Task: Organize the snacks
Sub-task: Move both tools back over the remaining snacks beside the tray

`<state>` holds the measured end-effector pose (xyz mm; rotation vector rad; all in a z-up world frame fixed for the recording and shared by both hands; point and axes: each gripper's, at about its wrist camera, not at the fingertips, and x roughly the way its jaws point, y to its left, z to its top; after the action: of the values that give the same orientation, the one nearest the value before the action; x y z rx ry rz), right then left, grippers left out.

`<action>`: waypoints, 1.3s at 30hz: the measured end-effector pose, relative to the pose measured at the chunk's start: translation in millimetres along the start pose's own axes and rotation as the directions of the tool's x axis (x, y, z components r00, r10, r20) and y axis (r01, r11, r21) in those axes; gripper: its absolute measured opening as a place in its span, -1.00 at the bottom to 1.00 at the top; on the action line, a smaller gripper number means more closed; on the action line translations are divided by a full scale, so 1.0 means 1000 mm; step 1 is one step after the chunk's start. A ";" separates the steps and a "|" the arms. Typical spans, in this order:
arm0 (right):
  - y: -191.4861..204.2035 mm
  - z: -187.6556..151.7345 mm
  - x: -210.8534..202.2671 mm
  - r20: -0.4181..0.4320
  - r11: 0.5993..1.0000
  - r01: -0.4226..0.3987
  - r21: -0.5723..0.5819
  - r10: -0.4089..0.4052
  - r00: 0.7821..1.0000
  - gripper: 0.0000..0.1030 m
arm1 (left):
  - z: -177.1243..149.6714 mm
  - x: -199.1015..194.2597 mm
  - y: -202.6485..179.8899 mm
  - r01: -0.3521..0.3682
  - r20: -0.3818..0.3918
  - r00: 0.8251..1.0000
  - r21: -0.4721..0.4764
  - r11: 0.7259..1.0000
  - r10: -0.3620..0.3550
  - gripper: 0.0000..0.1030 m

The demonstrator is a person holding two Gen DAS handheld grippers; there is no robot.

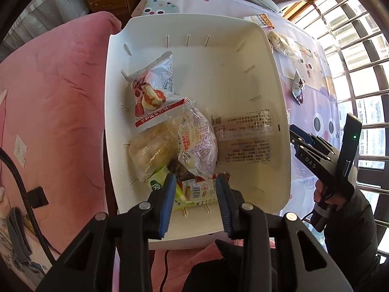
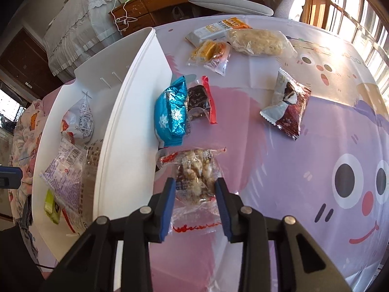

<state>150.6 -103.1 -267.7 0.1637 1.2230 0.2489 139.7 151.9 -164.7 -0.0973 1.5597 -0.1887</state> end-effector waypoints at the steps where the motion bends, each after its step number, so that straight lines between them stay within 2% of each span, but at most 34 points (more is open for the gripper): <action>1: -0.001 -0.002 -0.001 0.004 1.000 0.002 0.011 -0.002 1.000 -0.35 | 0.000 0.000 0.000 0.003 -0.001 1.000 0.005 1.000 -0.003 -0.37; 10: -0.006 -0.018 -0.014 0.028 0.996 0.039 0.085 -0.042 0.999 -0.35 | -0.004 0.006 0.004 0.020 -0.014 1.000 0.061 0.998 -0.019 -0.37; 11: -0.008 -0.020 -0.017 0.033 0.995 0.037 0.098 -0.040 0.999 -0.45 | -0.005 0.006 0.002 0.025 -0.011 1.000 0.071 0.997 -0.024 -0.37; 12: -0.009 -0.022 -0.020 0.042 0.994 0.033 0.107 -0.038 0.998 -0.80 | -0.007 0.006 0.001 0.033 -0.007 0.999 0.081 0.996 -0.032 -0.37; 13: -0.011 -0.023 -0.023 0.045 0.992 0.036 0.121 -0.042 0.998 -0.96 | -0.007 0.006 0.000 0.039 -0.005 0.999 0.089 0.995 -0.038 -0.37; 18: -0.019 -0.032 -0.033 0.056 0.987 0.057 0.151 -0.066 0.996 -0.96 | -0.012 0.010 -0.008 0.059 -0.009 0.998 0.127 0.990 -0.058 -0.37; 21: -0.021 -0.039 -0.041 0.061 0.985 0.040 0.169 -0.051 0.997 -0.96 | -0.013 0.012 -0.018 0.074 -0.002 0.997 0.156 0.985 -0.074 -0.37; 27: -0.027 -0.042 -0.056 0.063 0.981 0.030 0.194 -0.043 0.997 -0.96 | -0.021 0.007 -0.048 0.134 0.052 0.987 0.219 0.966 -0.149 -0.37; 33: -0.050 -0.031 -0.073 0.077 0.973 0.005 0.231 -0.023 0.997 -0.95 | -0.024 -0.001 -0.084 0.141 0.156 0.971 0.241 0.960 -0.182 -0.37; 39: -0.084 -0.009 -0.092 0.069 0.976 -0.038 0.215 0.024 0.997 -0.91 | -0.029 -0.004 -0.125 0.150 0.263 0.945 0.178 0.973 -0.193 -0.34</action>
<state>121.5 -209.3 -208.7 0.3772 1.1812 0.1360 103.7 31.7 -138.6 -0.1316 1.2499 -0.4171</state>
